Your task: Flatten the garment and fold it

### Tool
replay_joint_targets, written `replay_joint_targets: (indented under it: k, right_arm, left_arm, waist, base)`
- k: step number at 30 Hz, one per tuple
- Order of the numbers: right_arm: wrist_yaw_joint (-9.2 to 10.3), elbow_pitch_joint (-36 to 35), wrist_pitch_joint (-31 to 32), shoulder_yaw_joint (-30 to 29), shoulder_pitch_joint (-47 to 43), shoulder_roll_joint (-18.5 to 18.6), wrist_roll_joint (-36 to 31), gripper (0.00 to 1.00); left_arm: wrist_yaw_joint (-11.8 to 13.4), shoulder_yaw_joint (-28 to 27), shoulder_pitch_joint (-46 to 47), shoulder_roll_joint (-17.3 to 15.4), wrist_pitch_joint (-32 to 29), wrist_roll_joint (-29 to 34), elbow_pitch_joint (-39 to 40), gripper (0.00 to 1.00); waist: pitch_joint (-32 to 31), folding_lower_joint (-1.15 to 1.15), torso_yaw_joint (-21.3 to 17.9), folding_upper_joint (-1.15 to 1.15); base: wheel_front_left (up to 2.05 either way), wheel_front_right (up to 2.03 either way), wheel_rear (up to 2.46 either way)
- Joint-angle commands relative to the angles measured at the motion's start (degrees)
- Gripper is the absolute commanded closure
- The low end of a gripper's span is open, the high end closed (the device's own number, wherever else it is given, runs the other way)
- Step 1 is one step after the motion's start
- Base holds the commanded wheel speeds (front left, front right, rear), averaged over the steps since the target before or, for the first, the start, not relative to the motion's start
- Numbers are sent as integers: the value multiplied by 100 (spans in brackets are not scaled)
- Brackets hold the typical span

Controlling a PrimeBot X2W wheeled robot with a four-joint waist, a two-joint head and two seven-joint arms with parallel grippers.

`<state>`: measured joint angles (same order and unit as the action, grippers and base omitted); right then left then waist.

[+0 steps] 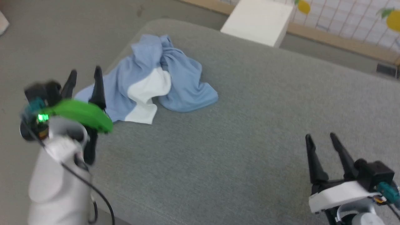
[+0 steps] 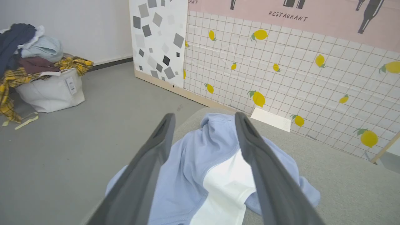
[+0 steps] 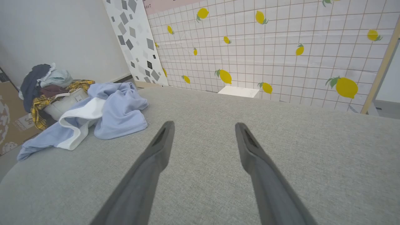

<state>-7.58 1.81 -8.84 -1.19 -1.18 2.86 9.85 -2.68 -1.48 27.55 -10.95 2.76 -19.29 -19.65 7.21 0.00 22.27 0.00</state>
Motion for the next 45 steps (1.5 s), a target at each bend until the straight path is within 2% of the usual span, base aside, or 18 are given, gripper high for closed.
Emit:
replay_joint_targets:
  k: [1,8,14,24,29,30,31,38,42,45]
  right_arm:
    - [9,-130,77,-55,103,1,-95,0]
    - [9,-678,384,-274,163,1,-382,0]
    - [9,-998,477,-410,145,1,-440,0]
    - [9,-1153,445,-464,244,1,-442,0]
    - [9,-1111,427,-477,252,1,-443,0]
    - [9,-1098,423,-489,246,1,-442,0]
    - [9,-1077,419,-491,240,1,-440,0]
    - [9,-762,274,-289,275,1,-298,0]
    - [9,-409,89,-127,301,1,-95,0]
    - [9,-90,-81,1,308,1,73,0]
  left_arm:
    - [-91,-53,307,-76,-237,-164,-199,0]
    - [-202,-273,1431,-229,-1623,-931,-1050,0]
    - [-75,-282,1917,-283,-2635,-1228,-1463,0]
    - [178,-48,1934,-185,-3034,-1131,-1846,0]
    - [271,-117,1847,-107,-2910,-1213,-2049,0]
    - [303,-131,1847,-108,-2836,-1203,-2061,68]
    - [323,-149,1864,-134,-2664,-1168,-2042,100]
    - [252,-189,2264,-429,-1475,-886,-1696,100]
    - [-14,-63,2717,-635,-1337,-804,-1330,100]
    - [-213,117,3135,-746,-1505,-810,-1027,100]
  waist:
    - [606,0,-379,0]
    - [1433,0,-759,0]
    - [1962,0,-927,0]
    - [2442,0,-1022,0]
    - [2437,0,-1024,0]
    - [2414,0,-1010,0]
    - [2379,0,-1002,0]
    - [1834,0,-1030,0]
    - [1362,0,-1171,0]
    - [988,0,-1356,0]
  base:
    - [0,0,0]
    - [0,0,0]
    - [0,0,0]
    - [0,0,0]
    - [0,0,0]
    - [0,0,0]
    - [0,0,0]
    - [0,0,0]
    - [0,0,0]
    - [0,0,0]
